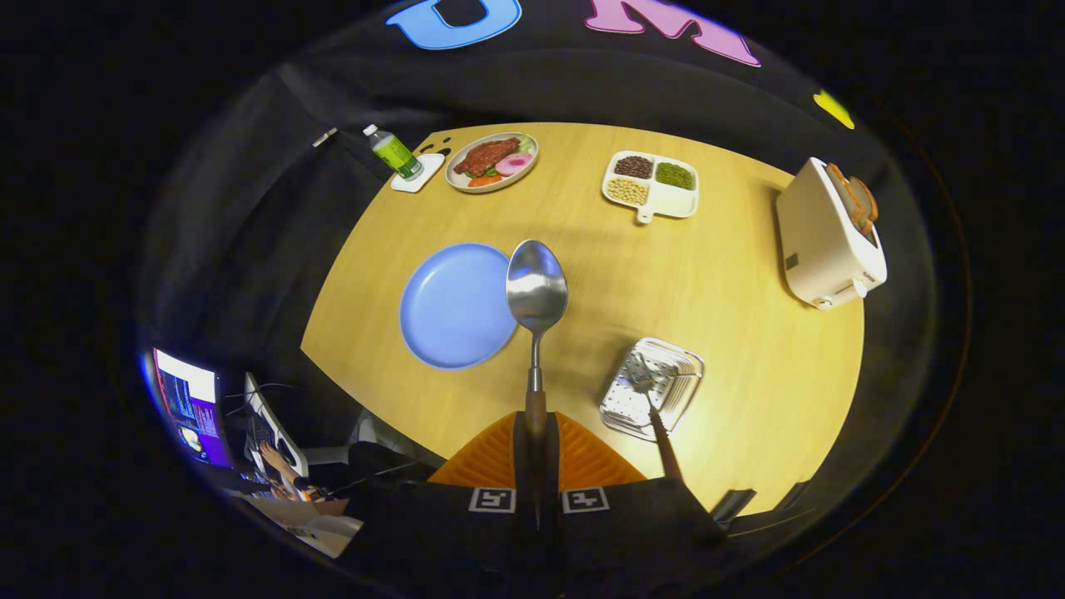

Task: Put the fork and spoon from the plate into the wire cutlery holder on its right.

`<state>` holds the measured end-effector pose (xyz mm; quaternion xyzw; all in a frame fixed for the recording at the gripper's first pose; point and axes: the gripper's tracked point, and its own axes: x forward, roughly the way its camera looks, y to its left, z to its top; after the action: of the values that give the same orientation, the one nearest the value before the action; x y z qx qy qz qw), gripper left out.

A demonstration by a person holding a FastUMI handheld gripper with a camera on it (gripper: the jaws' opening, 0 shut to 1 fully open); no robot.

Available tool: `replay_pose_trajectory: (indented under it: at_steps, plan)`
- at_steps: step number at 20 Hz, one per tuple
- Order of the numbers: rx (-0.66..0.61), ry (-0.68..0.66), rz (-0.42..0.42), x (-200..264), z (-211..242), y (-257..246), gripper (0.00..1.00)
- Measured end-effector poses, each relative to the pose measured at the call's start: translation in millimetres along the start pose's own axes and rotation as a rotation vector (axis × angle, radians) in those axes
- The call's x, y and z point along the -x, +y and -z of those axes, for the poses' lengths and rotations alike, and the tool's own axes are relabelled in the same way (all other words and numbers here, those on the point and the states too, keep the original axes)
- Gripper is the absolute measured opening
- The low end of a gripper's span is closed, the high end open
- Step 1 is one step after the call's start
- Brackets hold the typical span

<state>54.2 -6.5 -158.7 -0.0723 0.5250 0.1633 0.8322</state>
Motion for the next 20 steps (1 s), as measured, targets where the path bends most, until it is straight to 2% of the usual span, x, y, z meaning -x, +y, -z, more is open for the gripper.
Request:
replay_pose_trajectory:
  at_steps: [4,8,20]
  plan:
    - [0.049,0.096,0.026,24,17,-35,0.06]
    - [0.092,0.221,0.032,26,27,-65,0.06]
    - [0.179,0.565,0.027,-19,53,-119,0.06]
